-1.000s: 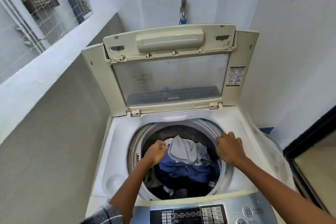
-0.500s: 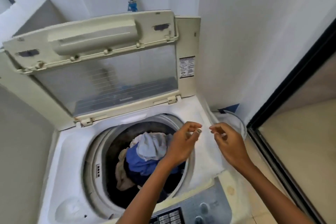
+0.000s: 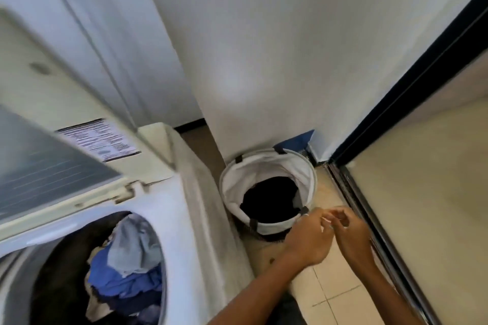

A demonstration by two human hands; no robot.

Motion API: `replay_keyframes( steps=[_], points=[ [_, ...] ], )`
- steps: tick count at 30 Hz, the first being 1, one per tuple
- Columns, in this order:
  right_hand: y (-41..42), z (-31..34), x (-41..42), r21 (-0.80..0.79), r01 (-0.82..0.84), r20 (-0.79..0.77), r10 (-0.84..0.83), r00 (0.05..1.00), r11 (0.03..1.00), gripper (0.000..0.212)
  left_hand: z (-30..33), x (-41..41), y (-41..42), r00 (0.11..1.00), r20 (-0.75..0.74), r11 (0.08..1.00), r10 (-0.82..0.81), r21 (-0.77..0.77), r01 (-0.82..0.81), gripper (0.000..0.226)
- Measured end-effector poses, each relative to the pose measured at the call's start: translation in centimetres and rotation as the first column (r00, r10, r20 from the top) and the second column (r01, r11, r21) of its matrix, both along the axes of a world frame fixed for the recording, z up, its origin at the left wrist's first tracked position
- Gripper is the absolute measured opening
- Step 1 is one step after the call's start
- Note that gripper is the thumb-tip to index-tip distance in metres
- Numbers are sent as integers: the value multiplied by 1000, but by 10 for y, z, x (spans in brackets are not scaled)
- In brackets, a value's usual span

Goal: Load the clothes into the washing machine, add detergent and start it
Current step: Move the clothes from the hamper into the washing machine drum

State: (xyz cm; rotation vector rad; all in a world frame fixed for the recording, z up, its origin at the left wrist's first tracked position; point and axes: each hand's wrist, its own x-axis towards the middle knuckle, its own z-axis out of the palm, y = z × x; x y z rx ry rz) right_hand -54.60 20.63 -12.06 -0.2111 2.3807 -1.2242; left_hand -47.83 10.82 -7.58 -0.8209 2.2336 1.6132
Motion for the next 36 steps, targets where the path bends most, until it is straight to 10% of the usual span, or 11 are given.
replay_keyframes(
  steps=[13,20,27,31,36],
  points=[
    [-104,-247,-101,224,-468,323,388,863,855,18,-262,-53,-67,840,449,952,305,-139,-272,36],
    [-173,-434,-118,383,-779,577,530,622,497,79,-418,-64,-124,809,569,975,148,-223,-21,50],
    [-209,-540,-94,418,-904,677,633,374,88,141,-518,-28,-115,570,796,957,-203,38,287,71],
    [-195,-555,-80,411,-897,614,678,404,162,126,-527,-10,-102,610,766,968,-203,63,244,59],
    [-181,-507,-82,560,-764,317,770,554,319,51,-494,-20,-110,726,664,983,180,-105,-147,36]
  ],
)
